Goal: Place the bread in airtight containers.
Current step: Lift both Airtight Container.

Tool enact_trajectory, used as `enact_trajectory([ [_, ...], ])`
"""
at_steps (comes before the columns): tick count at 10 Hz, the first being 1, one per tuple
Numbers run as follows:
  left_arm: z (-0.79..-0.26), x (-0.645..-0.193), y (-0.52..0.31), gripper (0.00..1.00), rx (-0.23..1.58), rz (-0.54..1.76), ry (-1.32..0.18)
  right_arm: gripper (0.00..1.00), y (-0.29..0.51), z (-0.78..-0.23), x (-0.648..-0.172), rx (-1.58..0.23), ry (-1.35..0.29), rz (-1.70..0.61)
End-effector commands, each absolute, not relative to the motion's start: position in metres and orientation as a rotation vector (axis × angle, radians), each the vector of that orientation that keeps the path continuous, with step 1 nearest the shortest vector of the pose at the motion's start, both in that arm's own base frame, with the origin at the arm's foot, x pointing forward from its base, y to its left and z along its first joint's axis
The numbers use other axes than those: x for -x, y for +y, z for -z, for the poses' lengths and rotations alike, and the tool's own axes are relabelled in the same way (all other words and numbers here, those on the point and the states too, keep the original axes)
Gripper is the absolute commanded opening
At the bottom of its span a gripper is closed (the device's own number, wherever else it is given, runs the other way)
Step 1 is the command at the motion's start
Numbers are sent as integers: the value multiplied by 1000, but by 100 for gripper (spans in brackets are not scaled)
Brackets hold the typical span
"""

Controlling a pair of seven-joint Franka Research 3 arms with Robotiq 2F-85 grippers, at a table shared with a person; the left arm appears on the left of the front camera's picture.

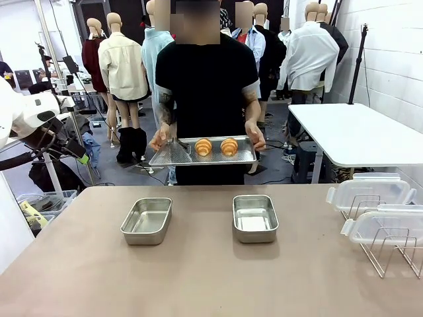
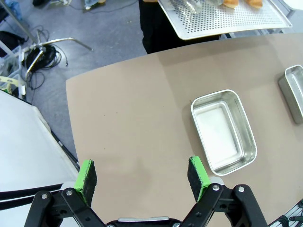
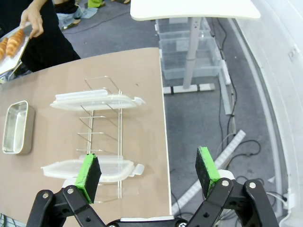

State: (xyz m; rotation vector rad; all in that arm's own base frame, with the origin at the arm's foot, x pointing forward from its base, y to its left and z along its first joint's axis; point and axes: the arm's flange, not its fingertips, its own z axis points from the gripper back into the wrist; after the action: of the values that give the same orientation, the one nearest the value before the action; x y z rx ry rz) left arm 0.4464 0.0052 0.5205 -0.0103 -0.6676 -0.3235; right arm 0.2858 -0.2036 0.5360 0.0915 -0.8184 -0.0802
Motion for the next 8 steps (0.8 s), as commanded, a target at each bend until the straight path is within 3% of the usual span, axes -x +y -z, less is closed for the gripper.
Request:
enact_trajectory([
  [1, -520, -443, 7, 100, -2, 320, -671, 100, -204, -533, -285, -99, -817, 76],
  [8, -520, -443, 7, 100, -2, 320, -671, 100, -204, -533, -285, -99, -817, 76],
])
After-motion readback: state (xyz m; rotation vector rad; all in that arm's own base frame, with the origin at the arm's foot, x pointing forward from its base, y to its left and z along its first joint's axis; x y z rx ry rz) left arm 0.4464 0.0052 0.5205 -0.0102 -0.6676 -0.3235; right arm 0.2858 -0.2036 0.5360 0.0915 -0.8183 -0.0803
